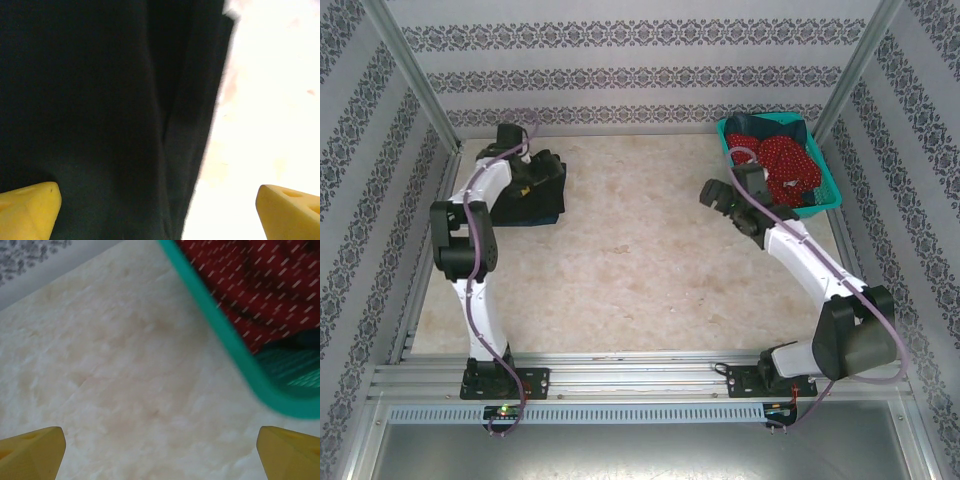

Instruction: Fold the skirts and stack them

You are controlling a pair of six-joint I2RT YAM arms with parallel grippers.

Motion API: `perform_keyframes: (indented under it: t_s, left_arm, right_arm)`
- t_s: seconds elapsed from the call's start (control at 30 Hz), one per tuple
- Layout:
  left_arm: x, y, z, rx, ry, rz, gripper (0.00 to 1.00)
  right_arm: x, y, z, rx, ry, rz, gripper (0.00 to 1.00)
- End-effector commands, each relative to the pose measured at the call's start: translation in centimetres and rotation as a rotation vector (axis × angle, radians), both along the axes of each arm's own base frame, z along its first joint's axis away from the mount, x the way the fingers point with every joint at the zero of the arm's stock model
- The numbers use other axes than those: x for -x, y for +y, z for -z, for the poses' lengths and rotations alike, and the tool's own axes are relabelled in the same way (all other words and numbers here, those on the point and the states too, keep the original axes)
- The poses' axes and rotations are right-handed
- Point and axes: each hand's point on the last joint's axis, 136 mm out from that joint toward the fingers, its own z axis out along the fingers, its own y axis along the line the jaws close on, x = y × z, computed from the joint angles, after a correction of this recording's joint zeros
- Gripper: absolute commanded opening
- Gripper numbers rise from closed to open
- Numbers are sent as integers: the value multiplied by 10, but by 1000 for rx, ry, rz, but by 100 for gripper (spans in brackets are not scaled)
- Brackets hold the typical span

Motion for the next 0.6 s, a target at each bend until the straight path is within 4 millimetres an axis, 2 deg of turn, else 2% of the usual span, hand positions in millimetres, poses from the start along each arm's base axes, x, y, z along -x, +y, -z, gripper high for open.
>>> perform_keyframes:
  t_s: [0.0,0.07,0.13,0.3,0.37,0.43,0.57]
  left_arm:
    - [-7,13,13,36,1,-76,100]
    - [-7,6,5,67,-10,-34,100]
    - [-6,2,-11,82,-39,-18,100]
    - [2,-12,-77,143,-163,23,100]
    - [13,-18,-102,168,-211,34,100]
    - [27,-20,-117,177,-241,35,100]
    - [60,-21,-128,173,-268,25,100]
  right_arm:
    - [-9,-23,-10,97,28,-43,98]
    - [-17,-44,-8,123,46,-30,98]
    - [-25,-63,-4,139,75,-34,98]
    - [-49,-118,15,280,199,-28,98]
    - [-58,-148,24,380,282,14,98]
    - [-65,-174,30,456,349,57,98]
    - [-81,-209,39,459,413,120,98]
